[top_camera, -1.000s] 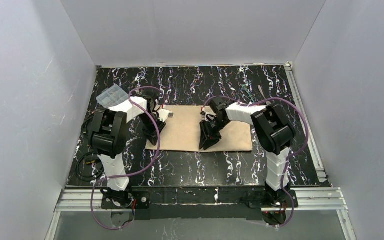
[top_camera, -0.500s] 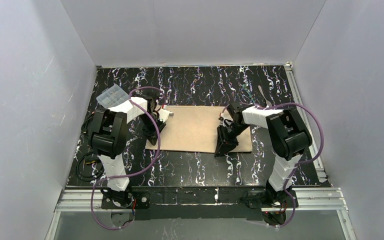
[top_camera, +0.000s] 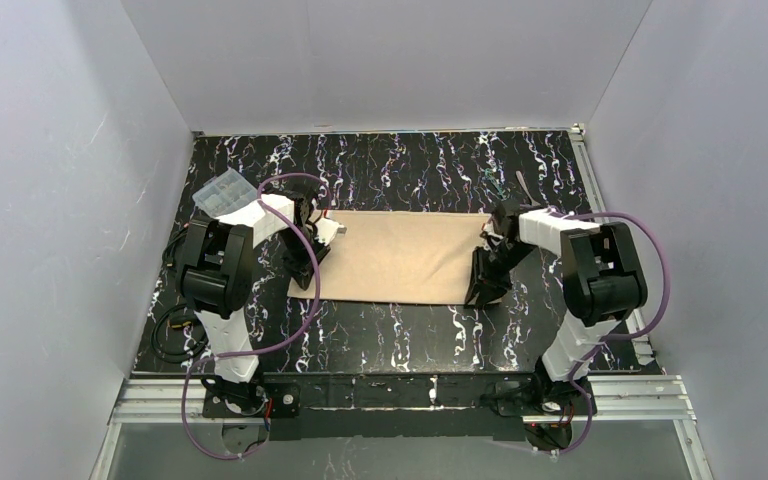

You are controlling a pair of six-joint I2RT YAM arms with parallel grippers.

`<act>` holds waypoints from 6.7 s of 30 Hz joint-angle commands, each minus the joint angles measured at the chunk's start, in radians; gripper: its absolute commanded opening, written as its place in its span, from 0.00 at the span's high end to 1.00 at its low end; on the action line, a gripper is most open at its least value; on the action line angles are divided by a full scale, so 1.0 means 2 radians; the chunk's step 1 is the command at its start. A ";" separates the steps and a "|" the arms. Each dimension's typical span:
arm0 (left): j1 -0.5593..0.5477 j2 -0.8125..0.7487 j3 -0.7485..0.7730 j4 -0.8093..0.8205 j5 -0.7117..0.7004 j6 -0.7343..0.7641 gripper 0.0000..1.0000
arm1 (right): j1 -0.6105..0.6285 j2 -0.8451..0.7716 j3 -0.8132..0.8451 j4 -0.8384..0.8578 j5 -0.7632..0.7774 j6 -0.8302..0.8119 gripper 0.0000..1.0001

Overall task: Fold the napkin into a case and place the utensils inside
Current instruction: Smooth out the rectangle-folded napkin at the center of the board, then pick up the rectangle-folded napkin from the center of the board, then fold the rectangle-folded napkin at the center of the board, then pick up the top corner of the square folded napkin from the folded napkin.

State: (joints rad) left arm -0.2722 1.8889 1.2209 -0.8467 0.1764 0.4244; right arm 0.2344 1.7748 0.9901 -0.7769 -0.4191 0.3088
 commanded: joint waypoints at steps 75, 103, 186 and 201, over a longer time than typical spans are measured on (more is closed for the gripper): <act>0.033 -0.018 0.081 -0.078 0.084 0.023 0.64 | -0.024 -0.193 0.018 0.070 0.177 0.137 0.99; 0.135 -0.025 0.013 -0.035 0.116 -0.014 0.65 | 0.358 0.149 0.448 0.037 0.183 0.136 0.99; 0.067 -0.081 -0.012 -0.044 0.141 -0.057 0.77 | 0.204 0.095 0.289 0.109 0.090 0.133 0.47; 0.068 -0.074 -0.068 0.005 0.085 -0.038 0.88 | 0.161 0.139 0.343 0.090 -0.016 0.105 0.46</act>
State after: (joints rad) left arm -0.1402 1.7542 1.1164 -0.8577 0.3847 0.3264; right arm 0.5770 2.0239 1.5894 -0.5892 -0.3790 0.5434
